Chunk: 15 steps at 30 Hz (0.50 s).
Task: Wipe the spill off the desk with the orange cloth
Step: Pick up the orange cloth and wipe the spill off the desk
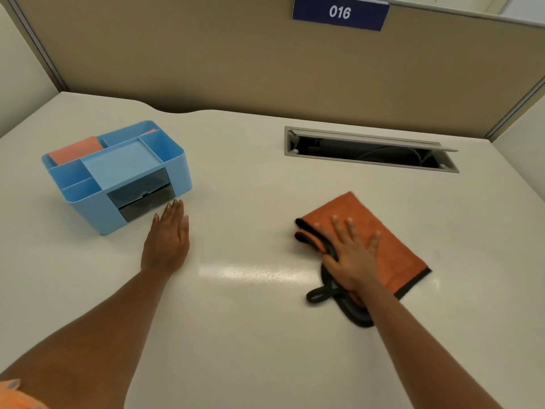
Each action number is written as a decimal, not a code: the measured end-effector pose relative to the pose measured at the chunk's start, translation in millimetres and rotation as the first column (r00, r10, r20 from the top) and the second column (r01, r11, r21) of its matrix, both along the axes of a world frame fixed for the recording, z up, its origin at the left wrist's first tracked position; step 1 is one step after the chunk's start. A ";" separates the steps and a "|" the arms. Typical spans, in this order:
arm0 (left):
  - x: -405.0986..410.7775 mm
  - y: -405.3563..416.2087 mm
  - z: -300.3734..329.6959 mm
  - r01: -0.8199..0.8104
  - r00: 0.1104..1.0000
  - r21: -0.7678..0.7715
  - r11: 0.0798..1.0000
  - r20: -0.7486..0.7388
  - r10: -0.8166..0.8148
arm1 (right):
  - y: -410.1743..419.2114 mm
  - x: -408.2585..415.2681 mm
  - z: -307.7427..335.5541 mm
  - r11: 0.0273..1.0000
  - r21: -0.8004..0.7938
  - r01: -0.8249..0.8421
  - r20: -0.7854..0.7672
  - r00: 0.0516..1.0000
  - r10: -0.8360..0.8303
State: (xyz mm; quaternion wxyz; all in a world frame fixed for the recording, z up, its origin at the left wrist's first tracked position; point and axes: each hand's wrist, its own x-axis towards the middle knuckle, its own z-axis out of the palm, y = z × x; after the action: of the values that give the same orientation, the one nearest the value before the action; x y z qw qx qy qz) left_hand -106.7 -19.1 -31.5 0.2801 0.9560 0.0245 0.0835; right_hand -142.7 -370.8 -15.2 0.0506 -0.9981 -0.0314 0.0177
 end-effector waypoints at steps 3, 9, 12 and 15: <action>1.0 0.7 -1.1 0.005 1.000 0.025 1.000 -0.013 -0.004 | -42.3 -0.8 0.1 0.973 0.066 0.220 0.017 0.975 -0.221; 7.7 -0.9 -3.4 0.057 0.994 0.159 0.986 -0.102 -0.041 | -44.0 -0.4 3.0 0.773 0.151 0.617 -0.017 0.783 -0.622; 8.5 -2.1 -3.2 0.064 0.992 0.192 0.979 -0.117 -0.042 | -12.8 6.8 2.0 0.749 0.160 0.643 -0.050 0.763 -0.644; 7.6 -2.5 -2.6 0.072 0.992 0.201 0.977 -0.120 -0.048 | 26.1 13.0 0.5 0.767 0.170 0.619 -0.060 0.783 -0.619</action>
State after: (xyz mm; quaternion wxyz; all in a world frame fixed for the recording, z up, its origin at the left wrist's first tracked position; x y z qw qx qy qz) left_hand -99.0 -21.5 -34.1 0.1808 0.9833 0.0029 0.0223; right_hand -129.8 -344.6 -14.7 0.1438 -0.9439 0.2973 -0.0028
